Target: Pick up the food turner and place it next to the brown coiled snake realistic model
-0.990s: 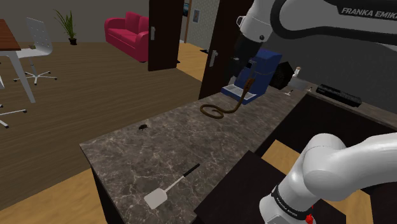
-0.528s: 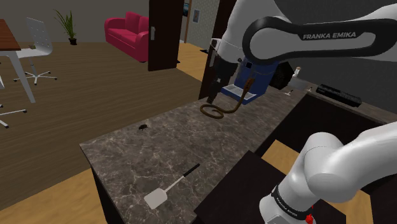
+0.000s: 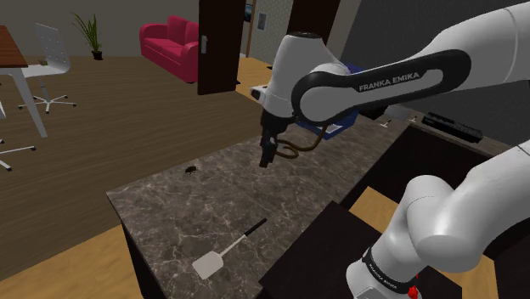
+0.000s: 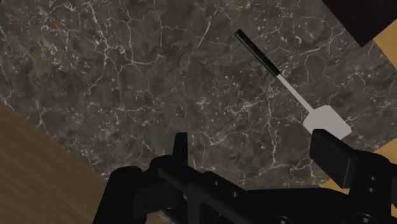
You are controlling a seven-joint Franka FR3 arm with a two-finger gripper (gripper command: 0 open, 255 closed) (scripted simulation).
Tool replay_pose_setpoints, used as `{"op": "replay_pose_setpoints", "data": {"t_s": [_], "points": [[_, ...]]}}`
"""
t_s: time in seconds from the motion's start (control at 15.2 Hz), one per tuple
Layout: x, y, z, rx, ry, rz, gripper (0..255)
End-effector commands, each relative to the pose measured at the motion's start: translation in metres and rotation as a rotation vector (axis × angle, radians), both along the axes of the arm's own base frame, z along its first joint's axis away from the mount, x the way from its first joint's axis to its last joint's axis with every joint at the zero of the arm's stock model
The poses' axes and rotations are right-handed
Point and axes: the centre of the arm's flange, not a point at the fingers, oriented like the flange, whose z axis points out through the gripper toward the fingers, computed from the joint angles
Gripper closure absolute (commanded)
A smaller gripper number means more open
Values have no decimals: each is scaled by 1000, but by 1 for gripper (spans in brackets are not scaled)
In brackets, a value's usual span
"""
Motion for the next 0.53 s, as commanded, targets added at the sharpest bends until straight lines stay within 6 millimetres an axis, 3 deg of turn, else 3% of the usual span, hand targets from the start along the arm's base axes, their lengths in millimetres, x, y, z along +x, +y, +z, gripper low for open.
{"op": "replay_pose_setpoints", "data": {"t_s": [0.0, 0.46], "points": [[3, 15, -25, -7, 16, 84, 0], [2, 58, -105, -33, 75, 364, 0]]}}
